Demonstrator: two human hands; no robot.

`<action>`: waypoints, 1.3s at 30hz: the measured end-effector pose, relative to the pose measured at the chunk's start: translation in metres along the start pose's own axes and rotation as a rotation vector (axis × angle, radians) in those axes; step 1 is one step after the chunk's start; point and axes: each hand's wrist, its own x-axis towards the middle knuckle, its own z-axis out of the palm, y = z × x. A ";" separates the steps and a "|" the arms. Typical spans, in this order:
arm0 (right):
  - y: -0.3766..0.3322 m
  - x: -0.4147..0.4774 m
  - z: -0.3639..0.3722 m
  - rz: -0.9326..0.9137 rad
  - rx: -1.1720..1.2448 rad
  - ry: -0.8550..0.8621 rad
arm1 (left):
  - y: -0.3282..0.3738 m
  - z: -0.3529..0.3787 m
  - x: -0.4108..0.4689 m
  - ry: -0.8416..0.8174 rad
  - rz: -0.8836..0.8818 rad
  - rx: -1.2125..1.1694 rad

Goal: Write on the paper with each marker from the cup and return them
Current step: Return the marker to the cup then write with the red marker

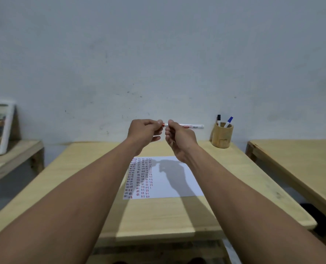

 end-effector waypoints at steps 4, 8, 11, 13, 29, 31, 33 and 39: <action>0.006 0.001 0.000 -0.004 -0.048 0.007 | -0.008 -0.022 0.001 0.036 -0.012 0.128; 0.021 -0.001 -0.005 0.015 -0.185 0.010 | -0.026 -0.046 0.002 0.124 0.026 0.384; 0.035 -0.002 -0.008 0.020 -0.278 0.007 | -0.045 -0.063 0.003 0.197 0.005 0.570; 0.045 -0.003 -0.010 0.019 -0.346 -0.010 | -0.057 -0.074 0.000 0.230 -0.004 0.670; 0.092 -0.020 -0.039 -0.179 -0.881 -0.001 | -0.106 -0.087 -0.025 0.241 -0.065 1.008; 0.096 -0.024 -0.043 -0.198 -0.932 0.027 | -0.107 -0.087 -0.032 0.240 -0.059 1.013; 0.099 -0.029 -0.047 -0.212 -0.980 0.053 | -0.109 -0.085 -0.042 0.234 -0.037 1.039; 0.105 -0.038 -0.050 -0.235 -1.040 0.022 | -0.116 -0.083 -0.066 0.222 -0.043 1.141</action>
